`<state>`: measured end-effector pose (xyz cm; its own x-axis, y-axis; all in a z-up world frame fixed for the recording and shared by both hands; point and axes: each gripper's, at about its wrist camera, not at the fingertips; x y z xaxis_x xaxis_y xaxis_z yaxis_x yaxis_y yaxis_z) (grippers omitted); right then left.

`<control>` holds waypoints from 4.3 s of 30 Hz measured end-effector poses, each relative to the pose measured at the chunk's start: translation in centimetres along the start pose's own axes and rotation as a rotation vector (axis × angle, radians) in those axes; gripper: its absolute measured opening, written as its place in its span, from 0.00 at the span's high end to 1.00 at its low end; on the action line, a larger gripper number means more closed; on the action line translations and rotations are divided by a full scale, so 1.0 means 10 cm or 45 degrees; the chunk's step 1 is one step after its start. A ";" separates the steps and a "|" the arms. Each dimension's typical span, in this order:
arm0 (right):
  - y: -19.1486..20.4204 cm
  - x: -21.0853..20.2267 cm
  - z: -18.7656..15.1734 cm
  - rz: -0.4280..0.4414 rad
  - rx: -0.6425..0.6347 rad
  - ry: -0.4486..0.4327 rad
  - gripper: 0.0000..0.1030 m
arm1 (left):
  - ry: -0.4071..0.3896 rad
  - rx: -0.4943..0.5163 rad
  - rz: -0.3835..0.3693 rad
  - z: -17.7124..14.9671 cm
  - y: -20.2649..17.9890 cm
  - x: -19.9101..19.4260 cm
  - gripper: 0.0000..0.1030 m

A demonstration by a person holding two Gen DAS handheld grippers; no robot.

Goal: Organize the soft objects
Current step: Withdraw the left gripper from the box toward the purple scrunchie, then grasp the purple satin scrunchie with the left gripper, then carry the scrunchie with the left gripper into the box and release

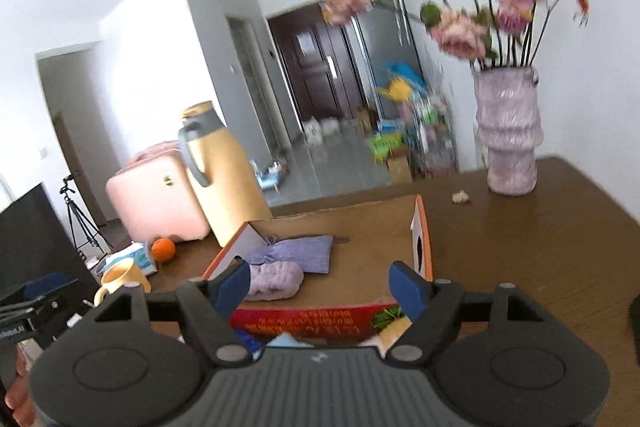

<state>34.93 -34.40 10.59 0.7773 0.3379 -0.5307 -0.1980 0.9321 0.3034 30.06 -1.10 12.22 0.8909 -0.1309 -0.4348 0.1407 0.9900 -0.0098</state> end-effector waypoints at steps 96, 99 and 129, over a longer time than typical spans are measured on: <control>1.00 0.18 -0.83 0.144 -0.161 0.024 0.95 | 0.132 -0.198 -0.529 -0.56 0.20 0.22 0.80; 0.99 0.57 -0.22 0.151 -0.178 0.019 0.95 | 0.113 -0.189 -0.499 -0.02 0.27 0.62 0.80; 0.39 1.29 0.76 -0.129 -0.208 0.160 0.42 | 0.218 -0.031 -0.151 0.66 0.22 1.57 0.31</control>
<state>48.74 -27.40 10.91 0.7199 0.2452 -0.6493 -0.2244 0.9675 0.1166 47.18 -1.31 11.30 0.7821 -0.2379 -0.5759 0.2279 0.9694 -0.0910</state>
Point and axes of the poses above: each gripper's, at about its wrist camera, not at the fingertips, and x roughly the way its jaws point, y to its left, z to its top, and after that the axes turned 9 degrees about y, right-handed
